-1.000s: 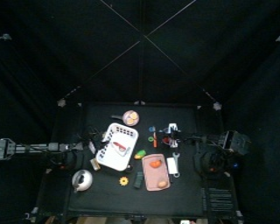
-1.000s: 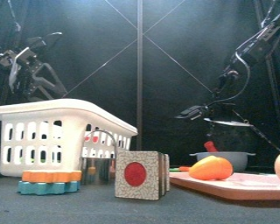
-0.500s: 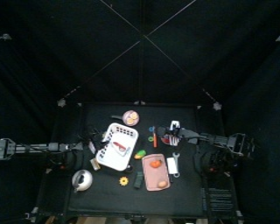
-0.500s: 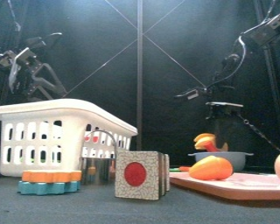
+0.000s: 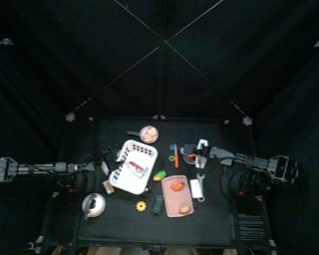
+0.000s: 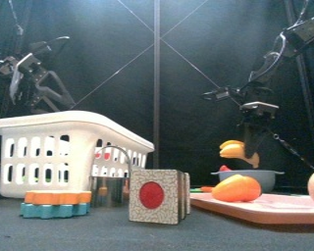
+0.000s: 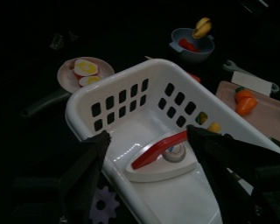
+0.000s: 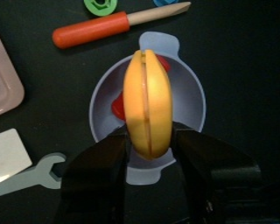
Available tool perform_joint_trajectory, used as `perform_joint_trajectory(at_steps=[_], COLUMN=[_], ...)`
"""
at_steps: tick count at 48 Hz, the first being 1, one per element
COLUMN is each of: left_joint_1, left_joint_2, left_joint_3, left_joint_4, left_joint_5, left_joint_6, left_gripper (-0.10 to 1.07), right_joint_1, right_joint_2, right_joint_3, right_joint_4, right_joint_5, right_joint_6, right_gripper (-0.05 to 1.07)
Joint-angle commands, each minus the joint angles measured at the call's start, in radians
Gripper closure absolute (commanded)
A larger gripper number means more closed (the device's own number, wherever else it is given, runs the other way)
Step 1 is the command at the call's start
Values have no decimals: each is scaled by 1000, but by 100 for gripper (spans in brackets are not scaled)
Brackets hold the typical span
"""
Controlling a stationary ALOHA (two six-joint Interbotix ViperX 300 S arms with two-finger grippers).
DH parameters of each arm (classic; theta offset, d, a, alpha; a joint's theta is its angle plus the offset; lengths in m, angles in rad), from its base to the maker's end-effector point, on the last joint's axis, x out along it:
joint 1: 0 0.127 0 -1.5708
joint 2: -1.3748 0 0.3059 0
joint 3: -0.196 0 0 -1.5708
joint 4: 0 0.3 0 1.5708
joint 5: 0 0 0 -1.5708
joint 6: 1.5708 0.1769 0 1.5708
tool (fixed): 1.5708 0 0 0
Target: Place ketchup in bowl and grab banana
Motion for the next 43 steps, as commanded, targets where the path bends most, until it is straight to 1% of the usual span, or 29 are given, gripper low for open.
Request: perform_joint_trajectory(at_steps=[1,11,14,29,43], left_joint_1=[2,2,2,-3,-5], left_joint_2=[2,2,2,2,2], left_joint_3=[-14,-11,-15,-55,-87], left_joint_4=[5,9,6,5,11], left_joint_5=[-3,2,-3,-46,-83], left_joint_6=[0,2,2,0,-3], left_gripper=[-5,-5,-5,-5,-5], right_joint_1=[-3,-3,-8,-29,-21], right_joint_2=[-28,-55,-71,-163,-190], right_joint_3=[-9,-8,-5,58,94], right_joint_4=[18,43,51,130,192], right_joint_5=[-29,-41,-66,-255,-426], right_joint_6=[-2,-3,0,-5,-8], right_gripper=[43,43,43,43,43])
